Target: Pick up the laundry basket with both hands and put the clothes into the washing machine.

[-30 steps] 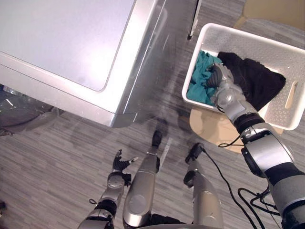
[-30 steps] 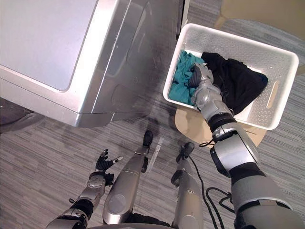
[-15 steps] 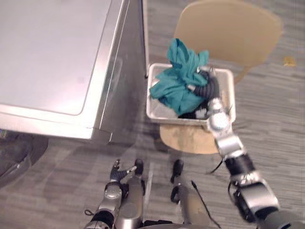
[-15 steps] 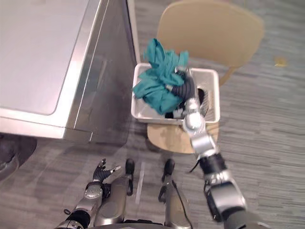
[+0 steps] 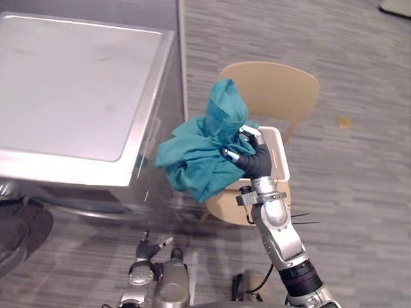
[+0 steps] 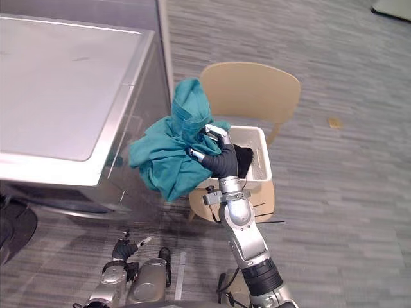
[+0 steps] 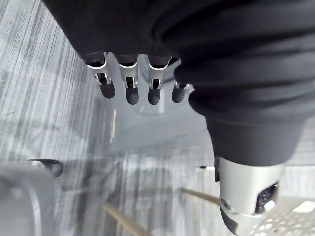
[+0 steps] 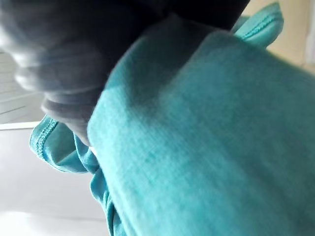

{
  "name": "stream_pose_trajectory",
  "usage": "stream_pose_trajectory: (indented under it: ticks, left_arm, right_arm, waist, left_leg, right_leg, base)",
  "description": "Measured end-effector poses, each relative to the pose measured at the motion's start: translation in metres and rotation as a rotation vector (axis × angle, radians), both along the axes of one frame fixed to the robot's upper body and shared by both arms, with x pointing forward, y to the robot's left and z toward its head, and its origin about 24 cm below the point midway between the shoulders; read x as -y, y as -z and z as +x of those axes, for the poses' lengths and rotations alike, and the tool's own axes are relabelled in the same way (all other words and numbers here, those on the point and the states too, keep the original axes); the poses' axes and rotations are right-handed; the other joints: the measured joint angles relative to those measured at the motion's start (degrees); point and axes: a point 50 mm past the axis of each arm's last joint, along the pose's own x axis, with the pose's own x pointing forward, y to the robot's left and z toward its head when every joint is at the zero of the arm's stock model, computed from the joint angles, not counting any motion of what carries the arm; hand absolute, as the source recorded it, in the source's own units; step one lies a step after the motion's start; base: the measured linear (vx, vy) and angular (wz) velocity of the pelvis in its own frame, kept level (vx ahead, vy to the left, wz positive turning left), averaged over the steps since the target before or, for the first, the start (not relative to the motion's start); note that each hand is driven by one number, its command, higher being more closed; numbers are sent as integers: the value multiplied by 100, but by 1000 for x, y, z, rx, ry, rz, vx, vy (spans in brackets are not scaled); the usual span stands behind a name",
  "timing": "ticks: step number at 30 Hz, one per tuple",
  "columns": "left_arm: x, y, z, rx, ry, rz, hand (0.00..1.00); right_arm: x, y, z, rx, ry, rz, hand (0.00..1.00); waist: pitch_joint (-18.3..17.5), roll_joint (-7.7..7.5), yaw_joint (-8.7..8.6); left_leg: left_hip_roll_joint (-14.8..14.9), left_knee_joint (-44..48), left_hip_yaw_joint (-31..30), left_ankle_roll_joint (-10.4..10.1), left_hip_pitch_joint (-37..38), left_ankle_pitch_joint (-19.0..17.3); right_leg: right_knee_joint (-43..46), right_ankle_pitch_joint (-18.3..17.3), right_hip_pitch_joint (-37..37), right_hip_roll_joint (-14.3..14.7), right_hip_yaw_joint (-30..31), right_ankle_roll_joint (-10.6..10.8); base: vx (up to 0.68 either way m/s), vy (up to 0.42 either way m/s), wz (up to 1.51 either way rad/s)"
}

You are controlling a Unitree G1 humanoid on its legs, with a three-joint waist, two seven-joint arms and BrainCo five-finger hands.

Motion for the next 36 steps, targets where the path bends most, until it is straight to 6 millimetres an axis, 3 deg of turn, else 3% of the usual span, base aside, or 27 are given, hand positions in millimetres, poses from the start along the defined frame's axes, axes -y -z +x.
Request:
stream_pose_trajectory:
  ticks: [2, 3, 5, 7, 8, 9, 10, 11, 13, 16, 18, 22, 25, 32, 33, 36]
  left_arm:
    - [10, -12, 10, 86, 30, -12, 0]
    - [20, -21, 15, 138, 54, -28, 0]
    - [40, -33, 19, 209, 97, -67, 0]
    - [52, -47, 22, 277, 144, -82, 0]
    - [57, -57, 25, 328, 171, -85, 0]
    - [58, -73, 29, 415, 198, -71, 0]
    - [57, -82, 31, 463, 205, -64, 0]
    - [54, -98, 34, 546, 221, -43, 0]
    - [54, -111, 35, 615, 248, -19, 0]
    - [69, -128, 44, 698, 387, 54, 0]
    - [81, -138, 53, 741, 511, 107, 0]
    - [102, -144, 56, 772, 683, 141, 0]
    - [117, -151, 63, 805, 746, 134, 0]
    - [135, -148, 77, 786, 798, 191, 0]
    - [140, -147, 80, 781, 803, 207, 100]
    - [144, -145, 86, 770, 789, 251, 100]
  right_arm:
    - [3, -6, 2, 30, 12, -2, 100]
    - [8, -9, 5, 46, 27, -16, 100]
    - [21, -7, 11, 34, 85, -38, 100]
    - [28, 1, 17, -2, 118, -57, 100]
    - [33, 4, 20, -20, 145, -61, 100]
    - [38, 5, 24, -28, 166, -67, 100]
    - [39, 5, 24, -27, 165, -80, 100]
    - [38, 8, 25, -37, 155, -107, 100]
    - [35, 11, 25, -46, 142, -130, 100]
    - [34, 14, 29, -51, 124, -178, 100]
    - [31, 26, 33, -113, 109, -207, 100]
    - [4, 30, 28, -109, -30, -253, 100]
    - [-11, 27, 25, -99, -97, -252, 100]
    - [-20, 33, 22, -150, -162, -219, 100]
    - [-23, 34, 21, -160, -184, -209, 100]
    - [-32, 37, 16, -187, -259, -169, 100]
  waist:
    - [-54, 123, 92]
    - [-51, 269, 90]
    - [-43, 668, 82]
    - [-48, 704, 37]
    - [-46, 703, 40]
    - [-31, 638, 39]
    - [-36, 629, 32]
    - [-45, 644, 26]
    - [-104, 702, 21]
    - [-278, 961, -94]
    - [-351, 771, -63]
    - [-548, 606, -72]
    - [-593, 589, -72]
    - [-781, 596, -109]
    - [-801, 596, -115]
    - [-885, 587, -99]
  left_leg:
    - [-14, -229, -288, -109, -287, 369]
    - [-4, -467, -491, -204, -445, 662]
    - [179, -1245, -678, -338, -421, 1495]
    - [158, -2088, -654, -422, -179, 2490]
    - [139, -2036, -483, -415, -146, 2417]
    - [-57, -1378, -195, -148, -218, 1848]
    - [-148, -1028, -107, -46, -227, 1532]
    - [-205, -670, 6, -65, -60, 988]
    - [-212, -887, 14, -67, 328, 730]
    - [-90, -1997, -76, -60, 867, 732]
    - [-193, -2059, -178, -69, 895, 784]
    - [-344, -2135, -211, -65, 1083, 785]
    - [-369, -2198, -222, 7, 1152, 836]
    - [-318, -2201, -316, -17, 1180, 861]
    - [-304, -2202, -357, -21, 1187, 864]
    - [-246, -2220, -376, -45, 1189, 880]
  right_leg:
    - [-644, -158, 133, 95, -245, -126]
    - [-992, -213, 182, 180, -475, -222]
    - [-1274, -82, 209, 492, -768, -446]
    - [-1403, 16, 227, 449, -1043, -607]
    - [-1464, 84, 201, 403, -1171, -732]
    - [-1501, 174, 80, 264, -1249, -837]
    - [-1566, 264, 32, 203, -1272, -845]
    - [-1804, 486, 45, 150, -1315, -833]
    - [-2058, 666, 85, 159, -1381, -790]
    - [-2245, 900, 86, 310, -1722, -602]
    - [-2380, 1045, 219, 232, -1869, -527]
    - [-2575, 1156, 484, 106, -1882, -388]
    - [-2751, 1267, 601, 116, -1894, -380]
    - [-2945, 1345, 730, 230, -1931, -432]
    - [-2982, 1355, 768, 255, -1960, -446]
    - [-3075, 1384, 811, 347, -1965, -488]
  base:
    - [-177, -259, 83]
    - [-252, -240, 77]
    - [-313, -236, 75]
    - [-260, -132, 61]
    - [-392, -164, 64]
    - [-373, -155, 49]
    - [-371, -123, 47]
    - [-223, -30, 31]
    - [-165, 26, 34]
    - [-72, 81, 50]
    - [-50, 148, 45]
    - [0, 109, 11]
    - [-6, 27, 1]
    - [8, -16, 3]
    - [13, -37, 9]
    - [13, -40, 3]
